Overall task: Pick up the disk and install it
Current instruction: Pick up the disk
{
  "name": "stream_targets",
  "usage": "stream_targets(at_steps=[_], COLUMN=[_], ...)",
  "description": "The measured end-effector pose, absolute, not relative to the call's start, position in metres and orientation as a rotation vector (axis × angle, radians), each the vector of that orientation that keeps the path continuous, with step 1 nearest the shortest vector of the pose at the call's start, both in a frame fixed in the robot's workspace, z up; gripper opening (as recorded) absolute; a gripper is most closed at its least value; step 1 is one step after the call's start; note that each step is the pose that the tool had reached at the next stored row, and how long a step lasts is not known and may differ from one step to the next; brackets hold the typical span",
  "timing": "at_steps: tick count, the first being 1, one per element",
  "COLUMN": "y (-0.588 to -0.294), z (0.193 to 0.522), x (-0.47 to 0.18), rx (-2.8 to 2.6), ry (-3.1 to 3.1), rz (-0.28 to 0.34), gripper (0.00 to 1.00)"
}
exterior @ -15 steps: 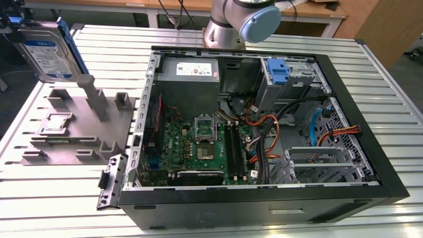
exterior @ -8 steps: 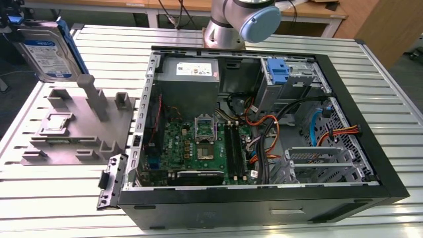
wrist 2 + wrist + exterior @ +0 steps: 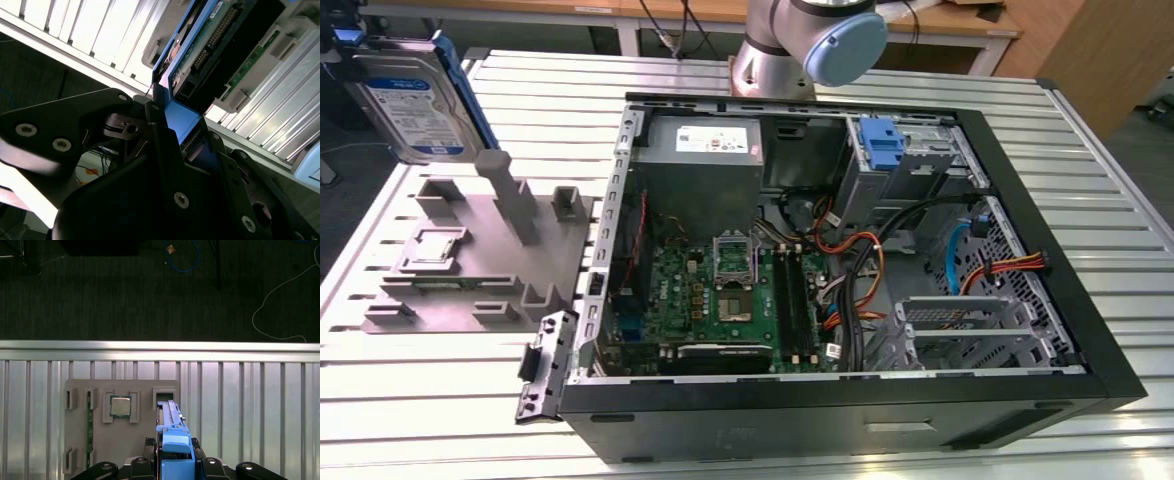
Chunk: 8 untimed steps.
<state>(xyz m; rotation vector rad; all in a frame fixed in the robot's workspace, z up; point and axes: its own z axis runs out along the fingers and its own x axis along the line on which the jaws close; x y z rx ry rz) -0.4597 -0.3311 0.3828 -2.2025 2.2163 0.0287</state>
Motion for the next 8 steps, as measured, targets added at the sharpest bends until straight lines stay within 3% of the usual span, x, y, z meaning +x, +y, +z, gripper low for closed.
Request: stream_targets(at_steps=[8], y=[-0.3311], z=[0.3869], x=[-0.4597], rx=[-2.203], ry=[2.216], rz=[0.029], gripper=[0.36])
